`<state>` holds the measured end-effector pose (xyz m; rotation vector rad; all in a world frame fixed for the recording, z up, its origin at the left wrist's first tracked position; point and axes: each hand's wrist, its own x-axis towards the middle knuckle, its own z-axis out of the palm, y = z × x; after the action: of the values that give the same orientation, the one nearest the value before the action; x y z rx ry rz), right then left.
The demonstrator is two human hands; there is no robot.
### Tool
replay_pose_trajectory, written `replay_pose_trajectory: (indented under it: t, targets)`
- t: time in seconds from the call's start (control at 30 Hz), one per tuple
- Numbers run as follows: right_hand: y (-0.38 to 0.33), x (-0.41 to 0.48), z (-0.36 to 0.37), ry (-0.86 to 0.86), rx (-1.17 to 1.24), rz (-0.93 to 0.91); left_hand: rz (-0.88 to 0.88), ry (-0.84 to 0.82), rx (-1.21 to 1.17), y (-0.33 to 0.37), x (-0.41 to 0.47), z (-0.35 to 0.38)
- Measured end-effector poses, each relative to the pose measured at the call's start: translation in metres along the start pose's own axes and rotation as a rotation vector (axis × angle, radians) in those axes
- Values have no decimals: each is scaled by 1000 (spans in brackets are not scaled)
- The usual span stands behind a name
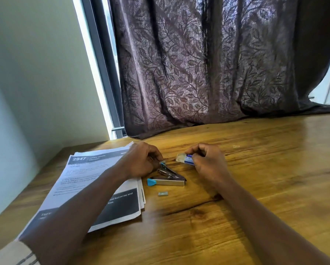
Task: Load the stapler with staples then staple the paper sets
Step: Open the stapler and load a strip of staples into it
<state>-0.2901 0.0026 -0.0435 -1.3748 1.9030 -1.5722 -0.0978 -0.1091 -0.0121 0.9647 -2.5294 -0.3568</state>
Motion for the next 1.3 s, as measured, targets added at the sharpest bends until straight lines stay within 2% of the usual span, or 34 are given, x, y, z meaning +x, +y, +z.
replay_pose_trajectory:
  t: [0.17, 0.3, 0.4, 0.47, 0.67, 0.8, 1.07, 1.3]
  targets:
    - [-3, -1, 1, -34, 39, -19, 33, 151, -164, -12, -13, 13]
    - [-6, -3, 3, -37, 61, -50, 66, 273, -204, -12, -13, 16]
    - [-6, -5, 1, -23, 89, -65, 175, 459, -284, -5, -13, 12]
    - [-6, -6, 0, -20, 95, -82, 239, 516, -314, 4, -13, 9]
    - [-9, -11, 0, -32, 145, -120, 358, 479, -274, 23, -17, 13]
    - [-11, -15, 0, -67, 196, -88, 362, 438, -187, 22, -18, 14]
    - [-16, -17, 1, -91, 234, -92, 266, 336, -176, 22, -18, 14]
    - [-13, -12, 1, -71, 390, -15, 130, 273, -374, 23, -16, 15]
